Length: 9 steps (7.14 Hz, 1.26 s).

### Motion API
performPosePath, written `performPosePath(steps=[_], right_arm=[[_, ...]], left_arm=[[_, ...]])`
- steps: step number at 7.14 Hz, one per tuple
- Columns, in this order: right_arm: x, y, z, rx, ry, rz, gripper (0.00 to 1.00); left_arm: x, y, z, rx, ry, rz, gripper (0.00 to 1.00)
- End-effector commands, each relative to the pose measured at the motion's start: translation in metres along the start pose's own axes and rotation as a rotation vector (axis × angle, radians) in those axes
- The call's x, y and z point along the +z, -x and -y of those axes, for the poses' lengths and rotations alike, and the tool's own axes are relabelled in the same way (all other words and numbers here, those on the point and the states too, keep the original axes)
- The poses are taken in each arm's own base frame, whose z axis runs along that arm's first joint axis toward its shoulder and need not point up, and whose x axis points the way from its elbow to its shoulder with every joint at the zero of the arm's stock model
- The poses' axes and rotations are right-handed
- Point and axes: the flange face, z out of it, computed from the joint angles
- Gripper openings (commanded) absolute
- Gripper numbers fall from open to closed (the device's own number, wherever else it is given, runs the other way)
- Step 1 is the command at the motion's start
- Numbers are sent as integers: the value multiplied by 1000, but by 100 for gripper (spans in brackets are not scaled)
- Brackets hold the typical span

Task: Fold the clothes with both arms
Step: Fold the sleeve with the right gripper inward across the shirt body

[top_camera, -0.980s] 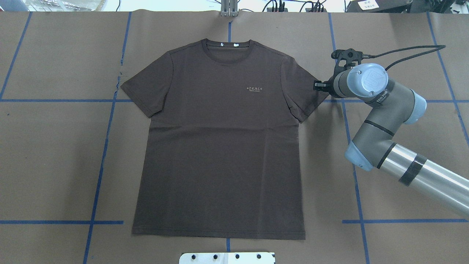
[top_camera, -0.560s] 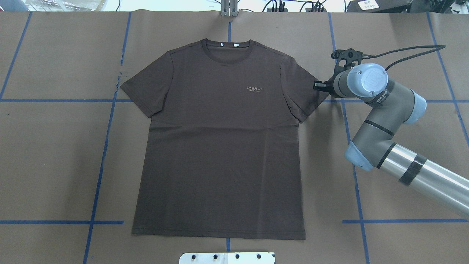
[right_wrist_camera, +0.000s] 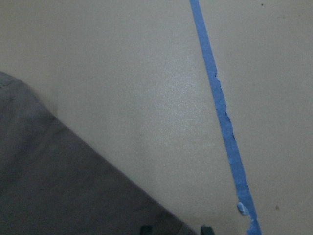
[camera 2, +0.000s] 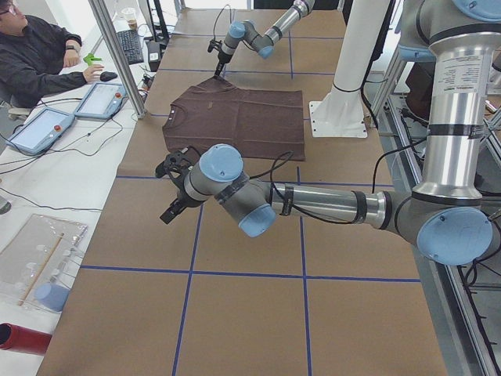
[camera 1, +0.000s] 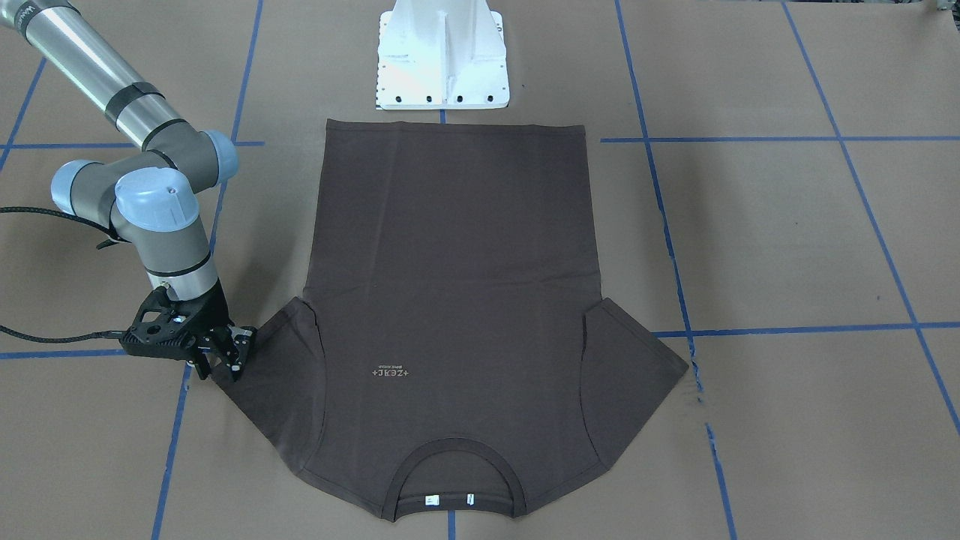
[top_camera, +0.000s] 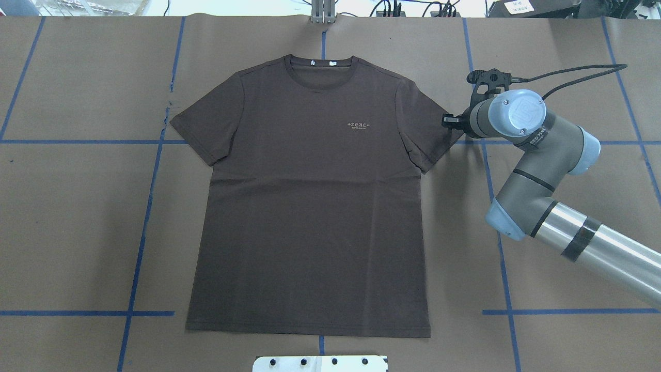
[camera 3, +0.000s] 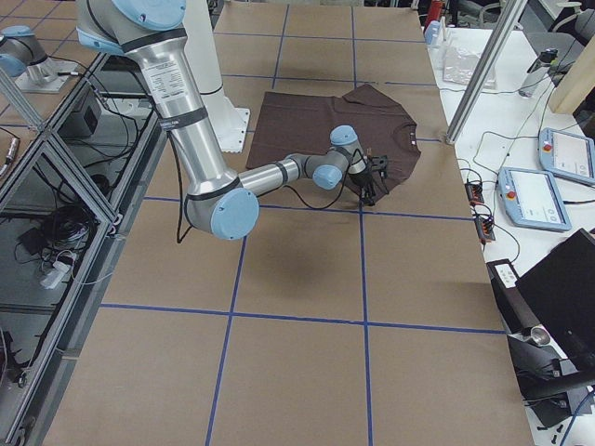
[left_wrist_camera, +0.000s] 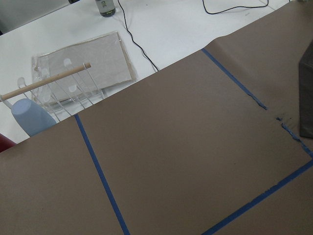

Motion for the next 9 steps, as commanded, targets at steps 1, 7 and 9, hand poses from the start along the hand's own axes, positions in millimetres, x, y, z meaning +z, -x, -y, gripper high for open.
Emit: performPosePath(steps=[1, 7, 9], right_arm=[[-1, 2, 1, 6, -1, 2, 0], [-64, 160, 27, 79, -23, -10, 0], [-58, 204, 9, 113, -37, -19, 0]], left_arm=[[0, 0, 0, 1, -1, -1, 100], [0, 0, 0, 1, -1, -1, 100], [0, 0, 0, 1, -1, -1, 100]])
